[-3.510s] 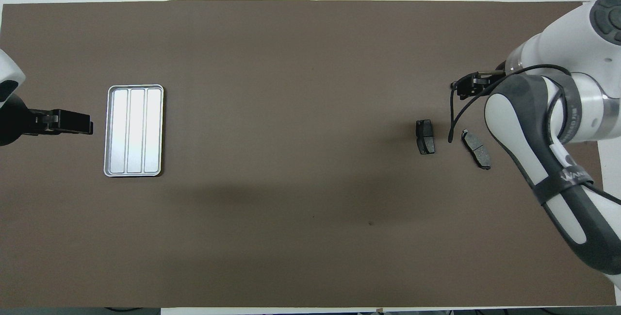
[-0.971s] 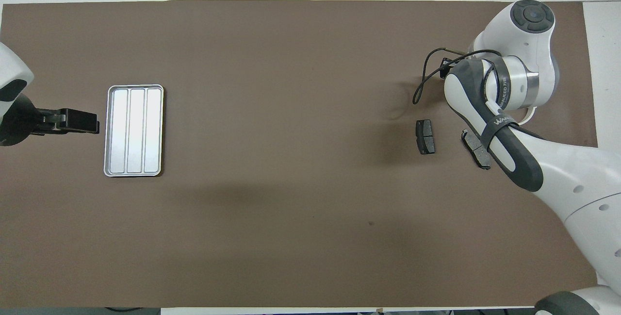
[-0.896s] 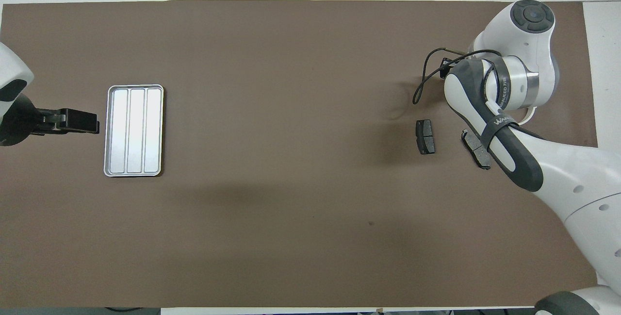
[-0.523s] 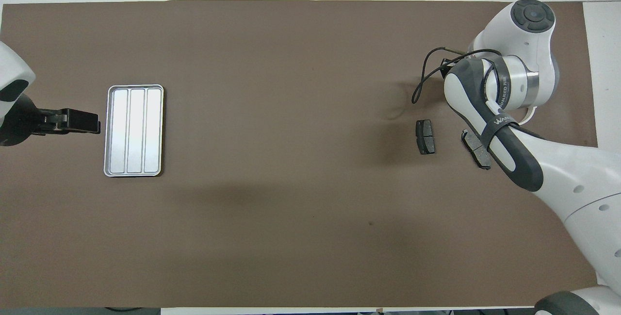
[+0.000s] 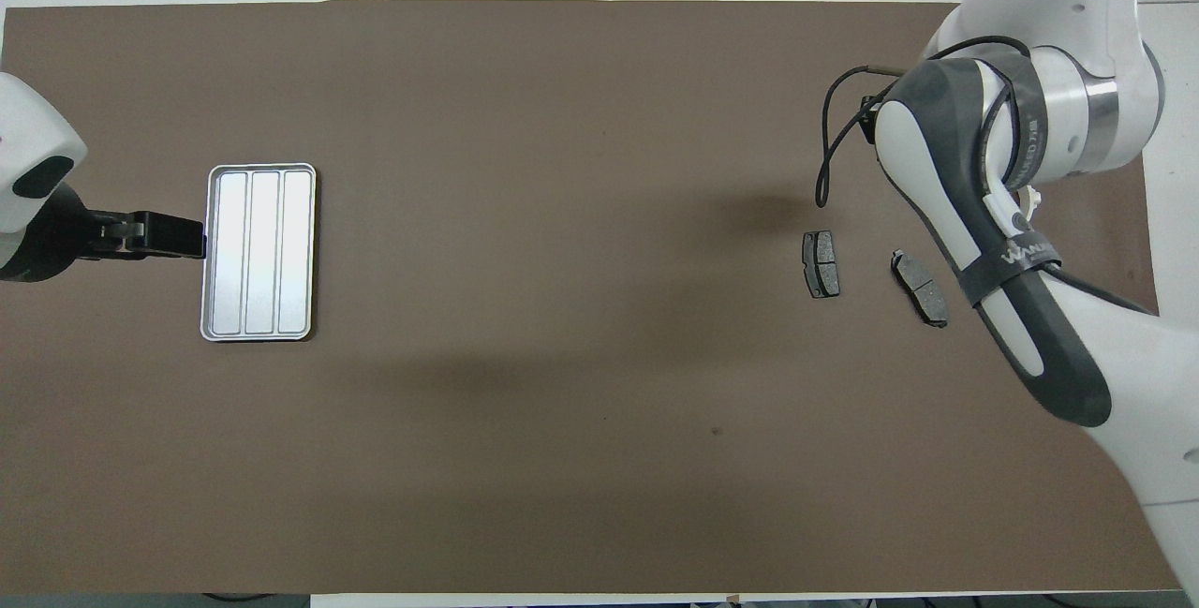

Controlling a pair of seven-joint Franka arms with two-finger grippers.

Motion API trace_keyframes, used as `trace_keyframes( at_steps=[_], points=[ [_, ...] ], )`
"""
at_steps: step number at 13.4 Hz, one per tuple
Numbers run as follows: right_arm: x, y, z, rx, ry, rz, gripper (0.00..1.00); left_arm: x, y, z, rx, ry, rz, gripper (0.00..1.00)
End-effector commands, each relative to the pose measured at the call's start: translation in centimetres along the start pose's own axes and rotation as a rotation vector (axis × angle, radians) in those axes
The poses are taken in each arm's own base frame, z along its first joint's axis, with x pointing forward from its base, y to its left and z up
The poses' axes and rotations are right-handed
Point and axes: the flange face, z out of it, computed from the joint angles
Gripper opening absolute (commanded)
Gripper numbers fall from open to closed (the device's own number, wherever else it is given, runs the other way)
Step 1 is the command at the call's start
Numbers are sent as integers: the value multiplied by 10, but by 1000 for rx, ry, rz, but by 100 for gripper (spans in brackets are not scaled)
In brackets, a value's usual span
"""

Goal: Pick bearing gear from pile to tray
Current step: 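Carry the bearing to the table center and release it with the right gripper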

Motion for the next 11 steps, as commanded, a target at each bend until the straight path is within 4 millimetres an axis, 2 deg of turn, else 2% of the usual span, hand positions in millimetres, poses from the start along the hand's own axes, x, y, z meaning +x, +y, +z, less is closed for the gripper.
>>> trace_keyframes(
  at_steps=[1, 2, 3, 5, 6, 7, 10, 11],
  points=[
    [-51, -79, -26, 24, -36, 115, 0, -14, -1, 5, -13, 6, -6, 100],
    [-80, -120, -32, 43, -34, 194, 0, -16, -5, 7, -13, 3, -7, 100],
    [-104, -152, -42, 76, -14, 275, 0, -16, -5, 10, -13, 6, -4, 100],
    [-146, -194, -40, 122, -51, 397, 0, -19, -10, 17, -14, 20, -11, 100],
    [-159, -209, -38, 147, -69, 445, 0, -24, -15, 20, -14, 23, 3, 100],
    [-175, -228, -26, 159, -64, 486, 0, -25, -22, 27, -12, 25, 18, 100],
    [-212, -266, 18, 199, -42, 540, 0, -22, -21, 40, -12, 49, 8, 100],
    [-226, -285, 35, 209, -37, 544, 0, -21, -21, 48, -12, 60, 8, 100]
  ],
)
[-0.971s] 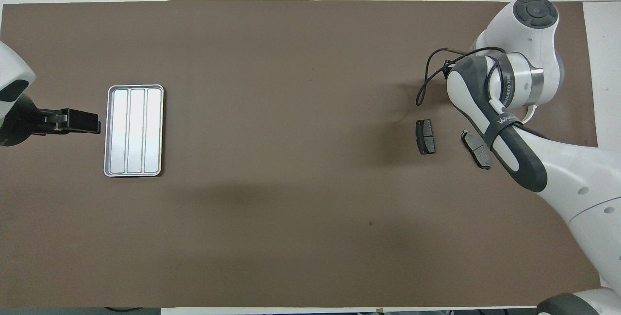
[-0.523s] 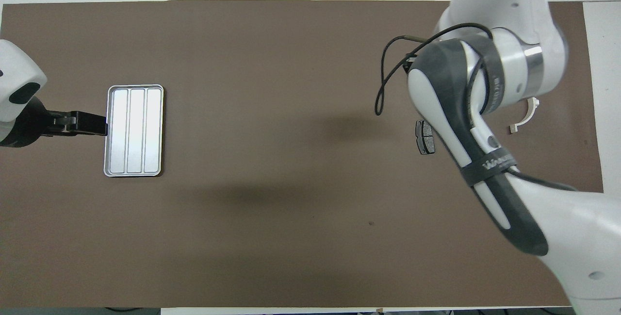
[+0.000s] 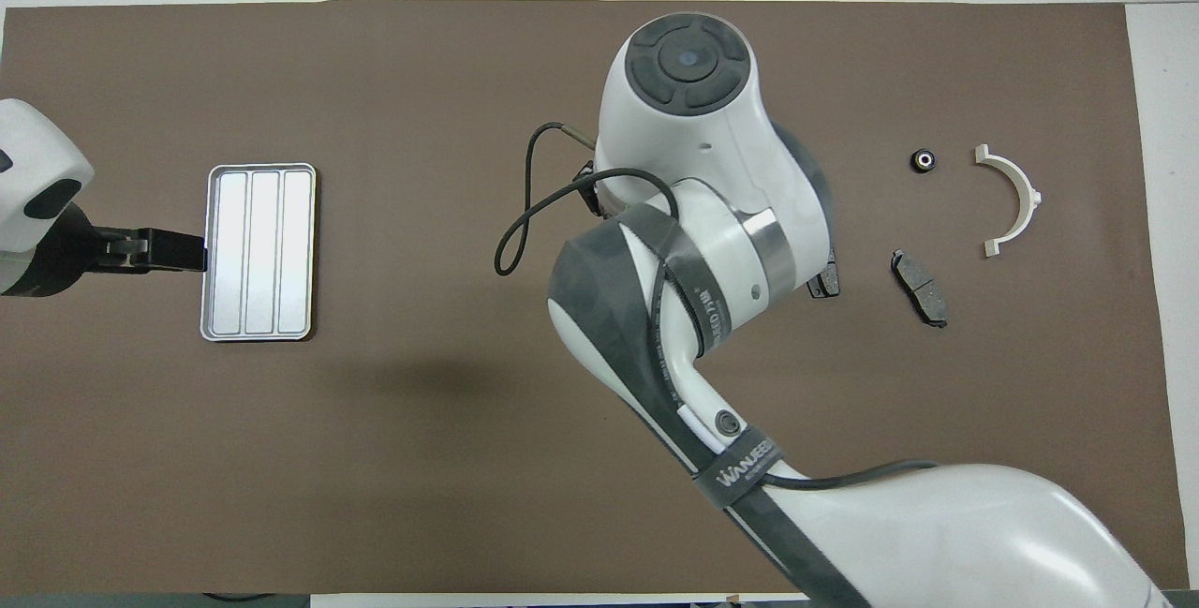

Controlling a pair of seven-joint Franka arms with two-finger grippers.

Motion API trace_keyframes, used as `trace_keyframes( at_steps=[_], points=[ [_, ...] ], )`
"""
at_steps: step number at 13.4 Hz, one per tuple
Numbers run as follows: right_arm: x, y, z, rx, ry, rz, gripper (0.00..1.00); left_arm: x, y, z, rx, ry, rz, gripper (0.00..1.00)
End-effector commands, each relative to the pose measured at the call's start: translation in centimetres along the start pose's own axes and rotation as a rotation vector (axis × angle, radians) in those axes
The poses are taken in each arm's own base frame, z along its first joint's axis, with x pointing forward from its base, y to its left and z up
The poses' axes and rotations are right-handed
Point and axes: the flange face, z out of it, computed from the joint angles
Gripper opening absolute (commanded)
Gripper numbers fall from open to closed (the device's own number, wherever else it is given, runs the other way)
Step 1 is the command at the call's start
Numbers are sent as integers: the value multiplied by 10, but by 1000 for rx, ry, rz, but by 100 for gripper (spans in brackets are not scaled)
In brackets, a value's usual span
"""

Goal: Pick bearing gear from pile to tray
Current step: 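Carry the bearing to the table center and release it with the right gripper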

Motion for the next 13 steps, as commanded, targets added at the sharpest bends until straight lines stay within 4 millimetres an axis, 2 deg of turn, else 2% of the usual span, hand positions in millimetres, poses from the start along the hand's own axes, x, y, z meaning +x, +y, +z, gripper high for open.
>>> trace_keyframes(
  at_steps=[1, 2, 4, 8, 11, 13],
  points=[
    [-37, -5, 52, 21, 3, 44, 0, -9, -1, 15, -11, 41, 9, 100],
    [-45, -11, 72, 32, 11, 58, 0, -9, -1, 17, -11, 48, 12, 100],
    [-47, -15, 94, 31, 21, 61, 0, -8, -1, 26, -11, 64, 11, 100],
    [-43, -15, 102, 51, 27, 62, 0, -6, -1, 28, -11, 71, 10, 100],
    [-38, -7, 123, 79, 32, 68, 0, -6, -1, 29, -11, 71, 10, 100],
    [-37, -3, 128, 105, 35, 66, 0, -5, 0, 30, -11, 74, 8, 100]
  ],
)
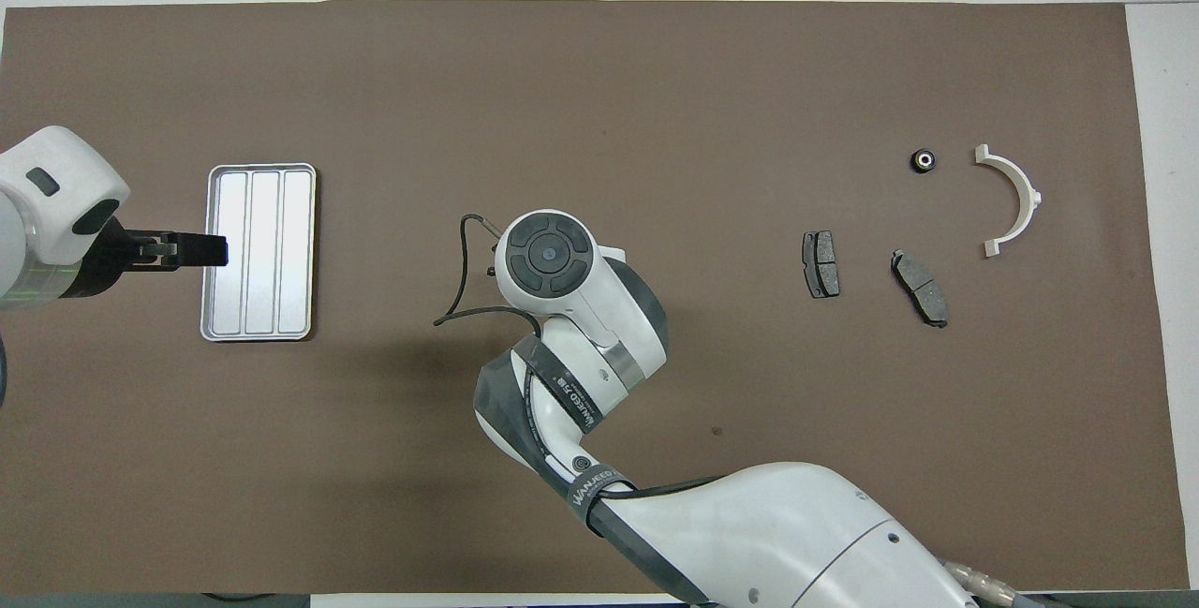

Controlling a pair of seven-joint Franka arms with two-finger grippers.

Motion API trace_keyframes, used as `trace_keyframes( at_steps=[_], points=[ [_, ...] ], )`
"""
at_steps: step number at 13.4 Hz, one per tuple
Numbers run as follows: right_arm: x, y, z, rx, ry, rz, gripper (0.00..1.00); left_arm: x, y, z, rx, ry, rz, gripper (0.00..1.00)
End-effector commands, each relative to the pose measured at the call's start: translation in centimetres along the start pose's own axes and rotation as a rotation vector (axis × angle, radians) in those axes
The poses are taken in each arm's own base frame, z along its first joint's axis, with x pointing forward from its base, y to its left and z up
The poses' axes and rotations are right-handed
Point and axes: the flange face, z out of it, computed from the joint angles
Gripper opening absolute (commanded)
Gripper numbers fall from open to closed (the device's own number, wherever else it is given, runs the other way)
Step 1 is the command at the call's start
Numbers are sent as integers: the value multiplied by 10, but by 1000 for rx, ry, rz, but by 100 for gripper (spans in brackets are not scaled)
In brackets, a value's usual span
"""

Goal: Pick bearing gear from pile to tray
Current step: 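Carry the bearing to the table center and release it with the right gripper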

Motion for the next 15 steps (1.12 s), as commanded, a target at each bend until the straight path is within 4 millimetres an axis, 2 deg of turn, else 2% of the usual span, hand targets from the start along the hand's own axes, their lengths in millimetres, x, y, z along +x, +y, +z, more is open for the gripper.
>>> trace_keyframes(
  at_steps=[1, 3, 4, 5, 6, 7, 9, 10, 11, 13, 14, 15],
  points=[
    [4, 9, 4, 12, 12, 4, 0, -6, 0, 1, -11, 22, 5, 100],
    [6, 9, 3, 7, 10, 5, 0, -6, 1, 1, -11, 22, 8, 100],
    [9, 9, 3, 1, 11, 11, 10, -7, 3, 2, -12, 19, 8, 100],
    [8, 9, 3, -8, 11, 12, 59, -6, 4, 1, -12, 22, -1, 100],
    [6, 10, 1, -23, 10, 9, 100, -6, 5, 2, -12, 19, -6, 100],
    [10, 9, -1, -41, 11, 13, 100, -7, 7, 2, -13, 17, -4, 100],
    [17, -4, -28, -69, 20, 16, 100, -9, 15, 8, -14, 7, -33, 100],
    [31, -9, -44, -78, 38, 17, 100, -10, 40, 10, -21, 9, -54, 100],
    [55, -12, -63, -88, 53, 26, 100, -9, 57, 11, -22, 2, -74, 100],
    [102, -10, -100, -107, 52, -70, 100, -8, 75, 1, -21, -12, -81, 99],
    [132, -3, -121, -101, 54, -146, 100, -9, 94, 5, -24, -20, -90, 97],
    [172, 8, -135, -109, 54, -209, 100, -13, 124, 16, -23, -35, -117, 97]
  ],
)
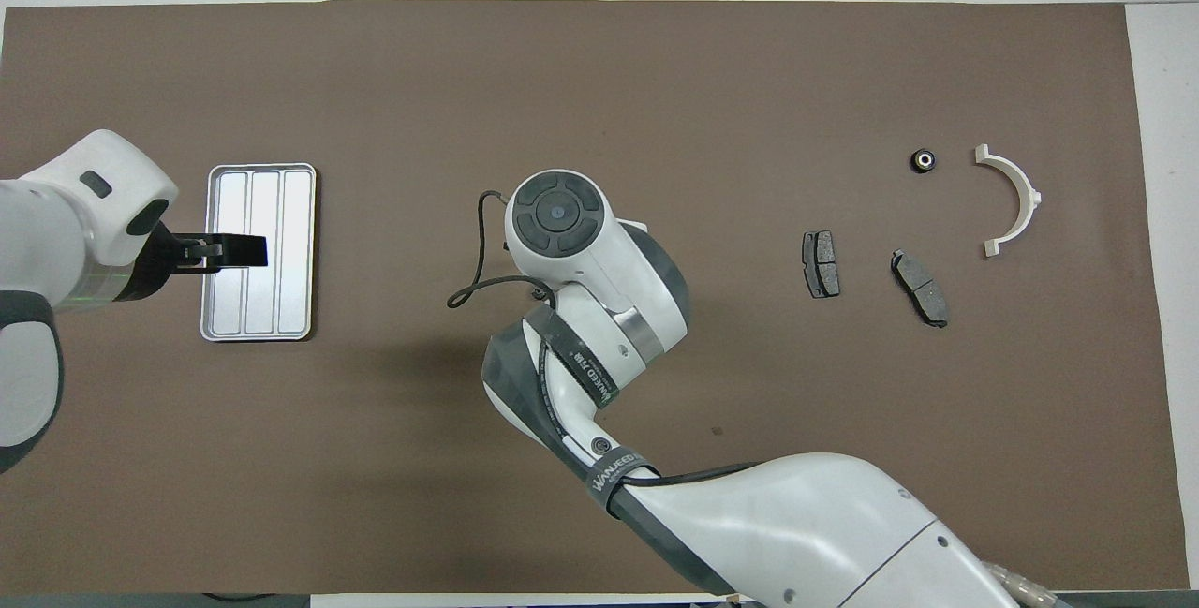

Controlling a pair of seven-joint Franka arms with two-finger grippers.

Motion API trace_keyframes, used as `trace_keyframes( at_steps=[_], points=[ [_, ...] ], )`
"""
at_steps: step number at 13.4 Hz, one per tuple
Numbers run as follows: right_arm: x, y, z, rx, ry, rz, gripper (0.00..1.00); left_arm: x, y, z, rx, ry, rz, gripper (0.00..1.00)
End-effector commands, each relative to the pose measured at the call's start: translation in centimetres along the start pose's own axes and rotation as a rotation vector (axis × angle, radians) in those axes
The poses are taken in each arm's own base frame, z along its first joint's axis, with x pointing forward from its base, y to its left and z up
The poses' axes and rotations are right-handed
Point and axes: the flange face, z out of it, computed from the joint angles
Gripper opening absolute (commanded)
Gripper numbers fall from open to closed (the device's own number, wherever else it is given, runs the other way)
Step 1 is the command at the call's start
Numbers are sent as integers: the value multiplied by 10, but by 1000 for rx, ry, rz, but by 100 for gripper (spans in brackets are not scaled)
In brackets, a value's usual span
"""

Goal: Pick bearing gear from pile to tray
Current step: 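Carry the bearing to the table center and release it with the right gripper, then withdraw the right gripper while the left gripper reaches the bearing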

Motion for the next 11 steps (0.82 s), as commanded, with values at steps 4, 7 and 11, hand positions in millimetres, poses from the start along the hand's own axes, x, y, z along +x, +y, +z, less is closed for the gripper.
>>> trace_keyframes(
  at_steps=[4, 7, 11],
  points=[
    [182, 94, -29, -96, 84, -482, 100, -15, 145, 74, 66, -27, -126, 99],
    [274, 170, -8, -99, 88, -660, 100, -24, 171, 114, 43, -10, -146, 99],
    [321, 216, 35, -103, 77, -585, 100, -23, 199, 180, 26, -4, -177, 99]
  ],
)
